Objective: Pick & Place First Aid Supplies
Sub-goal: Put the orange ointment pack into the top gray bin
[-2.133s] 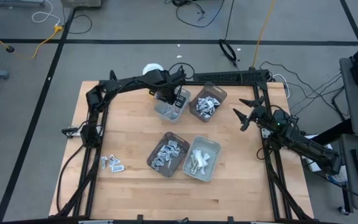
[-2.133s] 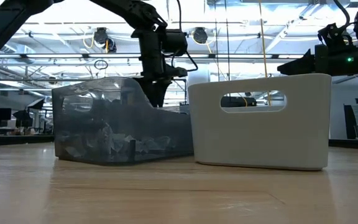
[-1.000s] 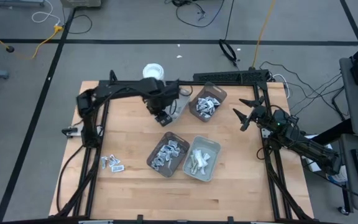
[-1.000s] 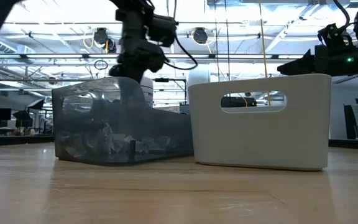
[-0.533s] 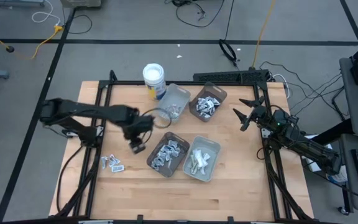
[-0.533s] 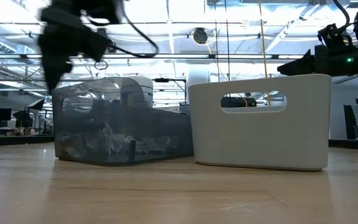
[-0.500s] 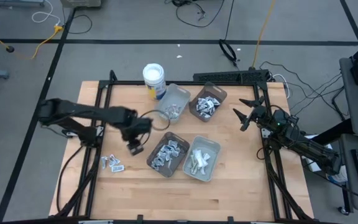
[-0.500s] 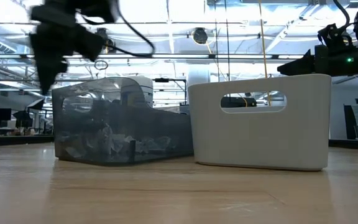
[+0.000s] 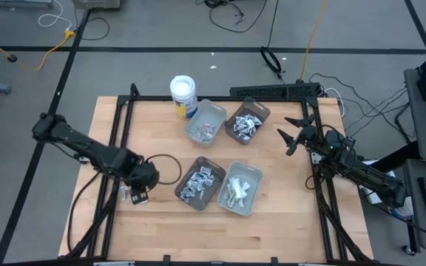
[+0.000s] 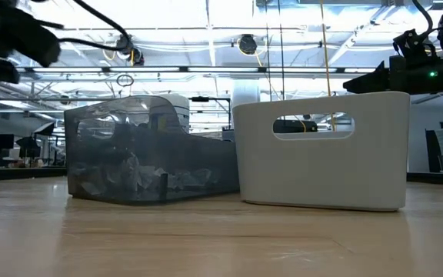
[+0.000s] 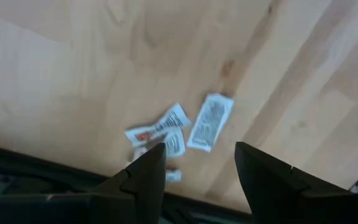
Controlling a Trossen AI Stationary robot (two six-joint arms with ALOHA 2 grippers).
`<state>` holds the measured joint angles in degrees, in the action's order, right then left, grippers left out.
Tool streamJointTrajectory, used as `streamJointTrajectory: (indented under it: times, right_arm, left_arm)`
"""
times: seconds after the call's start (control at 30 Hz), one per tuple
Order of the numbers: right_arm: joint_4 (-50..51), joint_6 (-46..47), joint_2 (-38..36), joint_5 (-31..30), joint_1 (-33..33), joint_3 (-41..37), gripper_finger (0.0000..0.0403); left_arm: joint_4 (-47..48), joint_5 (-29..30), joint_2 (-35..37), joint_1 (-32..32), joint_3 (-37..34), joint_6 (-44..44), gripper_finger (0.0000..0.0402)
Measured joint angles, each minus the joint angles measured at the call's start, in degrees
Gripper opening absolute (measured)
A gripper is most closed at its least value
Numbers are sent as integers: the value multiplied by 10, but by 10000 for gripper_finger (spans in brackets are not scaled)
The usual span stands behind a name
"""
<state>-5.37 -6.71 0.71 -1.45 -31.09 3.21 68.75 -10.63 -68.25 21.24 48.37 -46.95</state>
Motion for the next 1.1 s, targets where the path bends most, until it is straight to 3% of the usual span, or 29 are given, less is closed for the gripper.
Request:
streamJointTrajectory:
  times: [0.53,0.87,1.1]
  right_arm:
    - [0,0,0,0,0,0,263]
    - [0,0,0,0,0,0,263]
    - [0,0,0,0,0,0,263]
  left_arm:
    - [-79,21,-63,121,-1,-75,183]
    - [-131,18,-113,142,-38,-106,195]
    - [-168,23,-146,146,-51,-95,183]
